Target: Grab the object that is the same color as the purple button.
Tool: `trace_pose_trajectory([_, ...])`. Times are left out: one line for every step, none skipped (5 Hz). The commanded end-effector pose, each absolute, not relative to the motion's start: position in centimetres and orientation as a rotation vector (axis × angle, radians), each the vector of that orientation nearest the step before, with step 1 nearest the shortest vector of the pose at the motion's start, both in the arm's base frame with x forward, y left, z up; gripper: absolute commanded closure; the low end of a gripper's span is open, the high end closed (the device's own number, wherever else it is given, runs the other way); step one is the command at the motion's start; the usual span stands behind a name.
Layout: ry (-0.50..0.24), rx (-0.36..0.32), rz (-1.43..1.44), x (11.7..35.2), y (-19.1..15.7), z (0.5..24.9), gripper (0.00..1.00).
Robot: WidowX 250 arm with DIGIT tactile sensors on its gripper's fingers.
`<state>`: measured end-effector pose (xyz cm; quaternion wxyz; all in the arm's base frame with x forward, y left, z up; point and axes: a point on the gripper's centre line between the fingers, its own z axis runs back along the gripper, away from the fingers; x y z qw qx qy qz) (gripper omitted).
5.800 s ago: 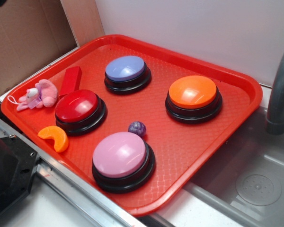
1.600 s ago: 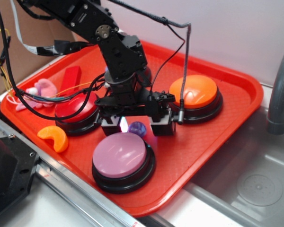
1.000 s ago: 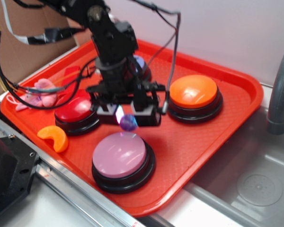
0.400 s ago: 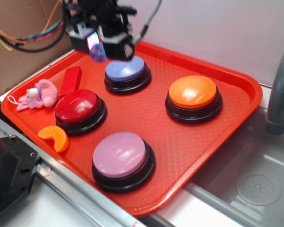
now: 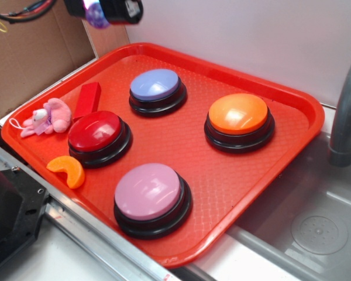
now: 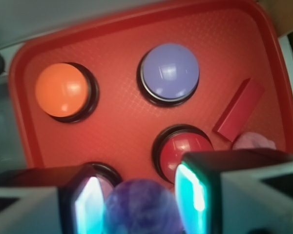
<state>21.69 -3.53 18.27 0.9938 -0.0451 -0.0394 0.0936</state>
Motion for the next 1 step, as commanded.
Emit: trace_pose_trajectory([-0.188, -0.128, 0.253, 21.87, -2.09, 20.58, 1.0])
